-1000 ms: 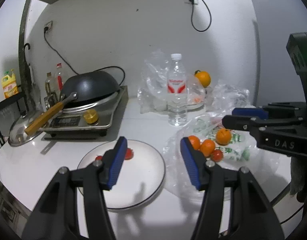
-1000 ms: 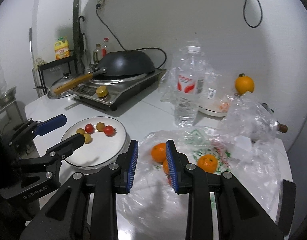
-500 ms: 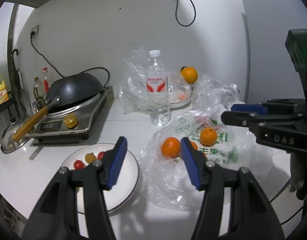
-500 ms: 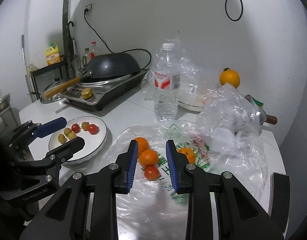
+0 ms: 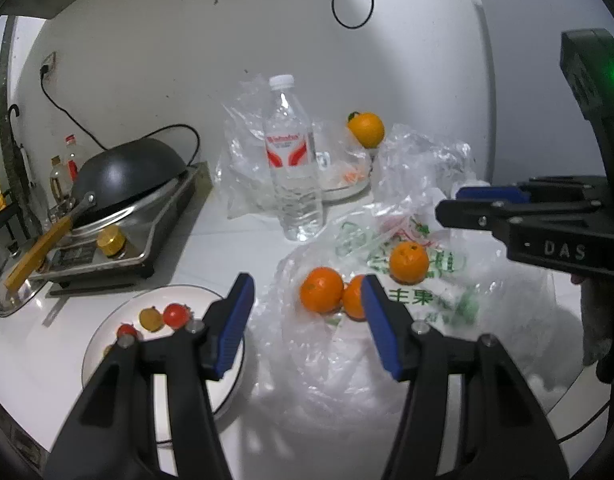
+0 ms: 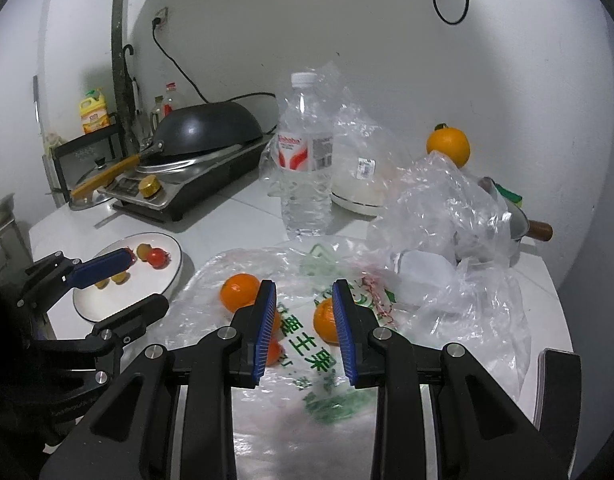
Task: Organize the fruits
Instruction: 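Grasp a red tomato with the right gripper while the left gripper approaches the oranges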
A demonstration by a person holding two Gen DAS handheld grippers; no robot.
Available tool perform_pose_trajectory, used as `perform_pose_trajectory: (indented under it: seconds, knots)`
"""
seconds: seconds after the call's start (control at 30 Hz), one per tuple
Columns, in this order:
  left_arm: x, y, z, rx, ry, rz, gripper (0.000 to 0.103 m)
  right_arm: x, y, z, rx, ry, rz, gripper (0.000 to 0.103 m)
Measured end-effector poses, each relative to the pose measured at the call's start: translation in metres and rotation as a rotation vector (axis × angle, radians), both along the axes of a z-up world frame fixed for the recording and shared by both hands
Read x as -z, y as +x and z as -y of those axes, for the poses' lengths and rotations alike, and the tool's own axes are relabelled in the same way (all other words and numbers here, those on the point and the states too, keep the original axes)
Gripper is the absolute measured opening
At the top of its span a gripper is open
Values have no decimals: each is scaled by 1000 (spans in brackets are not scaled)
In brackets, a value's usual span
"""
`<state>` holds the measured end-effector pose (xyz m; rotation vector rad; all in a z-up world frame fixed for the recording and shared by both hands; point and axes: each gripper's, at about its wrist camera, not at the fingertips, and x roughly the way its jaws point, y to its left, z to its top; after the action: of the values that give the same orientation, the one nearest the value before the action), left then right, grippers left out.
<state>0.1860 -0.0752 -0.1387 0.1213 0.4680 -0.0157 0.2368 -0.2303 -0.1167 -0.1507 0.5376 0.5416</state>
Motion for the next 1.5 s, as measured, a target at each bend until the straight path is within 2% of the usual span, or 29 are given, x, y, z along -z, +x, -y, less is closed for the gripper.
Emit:
perform_pose_trajectory:
  seconds: [0.13,0.6,0.83,1.43,1.5]
  knots:
    - [6,9,2,7,3,-20,57,8,11,1,3,7,-24,40]
    - [23,34,6,23,7,-78,57,40,35,-11,-35,3,-113,40]
    - [23,29,-7,10,-9,-74,57,47,31,-29,-63,-24,-136,40]
    - [23,13,-35,-21,-58,-64,57,75,32,-58,-50,-103,-252,40]
    - [23,15,-34,-22,-59,-66,57,76,33,-58,-57,-112,-253,36]
